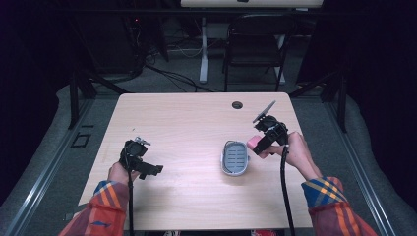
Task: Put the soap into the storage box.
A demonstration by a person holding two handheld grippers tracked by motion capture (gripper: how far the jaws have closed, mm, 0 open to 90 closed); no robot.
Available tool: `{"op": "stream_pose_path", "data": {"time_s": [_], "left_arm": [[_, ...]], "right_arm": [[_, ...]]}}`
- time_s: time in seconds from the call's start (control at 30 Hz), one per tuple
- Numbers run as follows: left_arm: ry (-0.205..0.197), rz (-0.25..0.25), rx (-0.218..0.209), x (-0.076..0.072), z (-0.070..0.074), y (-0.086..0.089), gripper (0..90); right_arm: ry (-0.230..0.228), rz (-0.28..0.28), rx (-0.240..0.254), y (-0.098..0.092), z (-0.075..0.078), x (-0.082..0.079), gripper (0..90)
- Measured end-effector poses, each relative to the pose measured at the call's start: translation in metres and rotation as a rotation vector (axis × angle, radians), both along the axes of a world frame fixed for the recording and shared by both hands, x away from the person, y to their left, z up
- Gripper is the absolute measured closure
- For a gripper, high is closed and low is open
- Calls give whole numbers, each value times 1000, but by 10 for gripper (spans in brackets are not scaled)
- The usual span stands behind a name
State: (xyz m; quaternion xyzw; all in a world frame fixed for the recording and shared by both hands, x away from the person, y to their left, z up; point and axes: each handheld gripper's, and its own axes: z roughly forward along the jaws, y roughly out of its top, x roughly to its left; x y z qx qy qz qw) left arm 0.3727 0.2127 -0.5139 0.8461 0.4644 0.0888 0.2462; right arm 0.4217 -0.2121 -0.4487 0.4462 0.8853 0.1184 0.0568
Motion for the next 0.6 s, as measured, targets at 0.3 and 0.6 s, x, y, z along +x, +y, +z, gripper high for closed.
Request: {"op": "stream_pose_path", "data": {"time_s": [0.3, 0.6], "left_arm": [[-7, 5, 0, -2, 1, 2, 0], [-8, 1, 4, -2, 2, 2, 0]], "right_arm": [[9, 20, -4, 9, 1, 0, 371], [7, 29, -16, 18, 2, 1, 371]]}}
